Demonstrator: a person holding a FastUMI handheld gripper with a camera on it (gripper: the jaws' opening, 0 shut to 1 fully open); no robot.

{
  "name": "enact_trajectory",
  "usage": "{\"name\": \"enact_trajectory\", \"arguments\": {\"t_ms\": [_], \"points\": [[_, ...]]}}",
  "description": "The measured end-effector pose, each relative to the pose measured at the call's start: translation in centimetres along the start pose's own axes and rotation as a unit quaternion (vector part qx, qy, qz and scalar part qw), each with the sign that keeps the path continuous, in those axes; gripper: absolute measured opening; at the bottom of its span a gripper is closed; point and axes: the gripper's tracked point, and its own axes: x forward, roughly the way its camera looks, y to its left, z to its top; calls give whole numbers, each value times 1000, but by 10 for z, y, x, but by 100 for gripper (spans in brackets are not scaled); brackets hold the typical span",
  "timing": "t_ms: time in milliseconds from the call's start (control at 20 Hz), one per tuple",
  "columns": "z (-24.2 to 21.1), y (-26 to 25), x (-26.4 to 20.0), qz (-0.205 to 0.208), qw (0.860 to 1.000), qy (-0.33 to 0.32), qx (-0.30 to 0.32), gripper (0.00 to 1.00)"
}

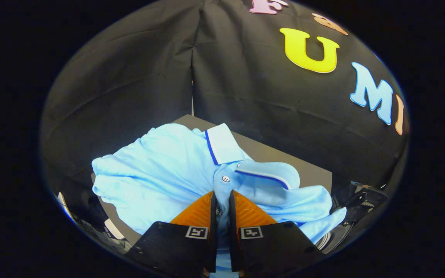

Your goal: Put the clothes into the washing machine and then close the washing machine lid.

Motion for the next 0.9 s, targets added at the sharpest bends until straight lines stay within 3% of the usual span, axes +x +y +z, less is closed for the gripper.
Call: {"name": "enact_trajectory", "arguments": {"t_ms": [50,150,600,900], "points": [[4,-2,-1,-5,1000,-10,-6,17],[6,-1,-3,-4,1000,-20,-22,2],[39,-2,-49,19,991,-134,12,1],[38,-23,-97,11,983,-180,19,1]]}}
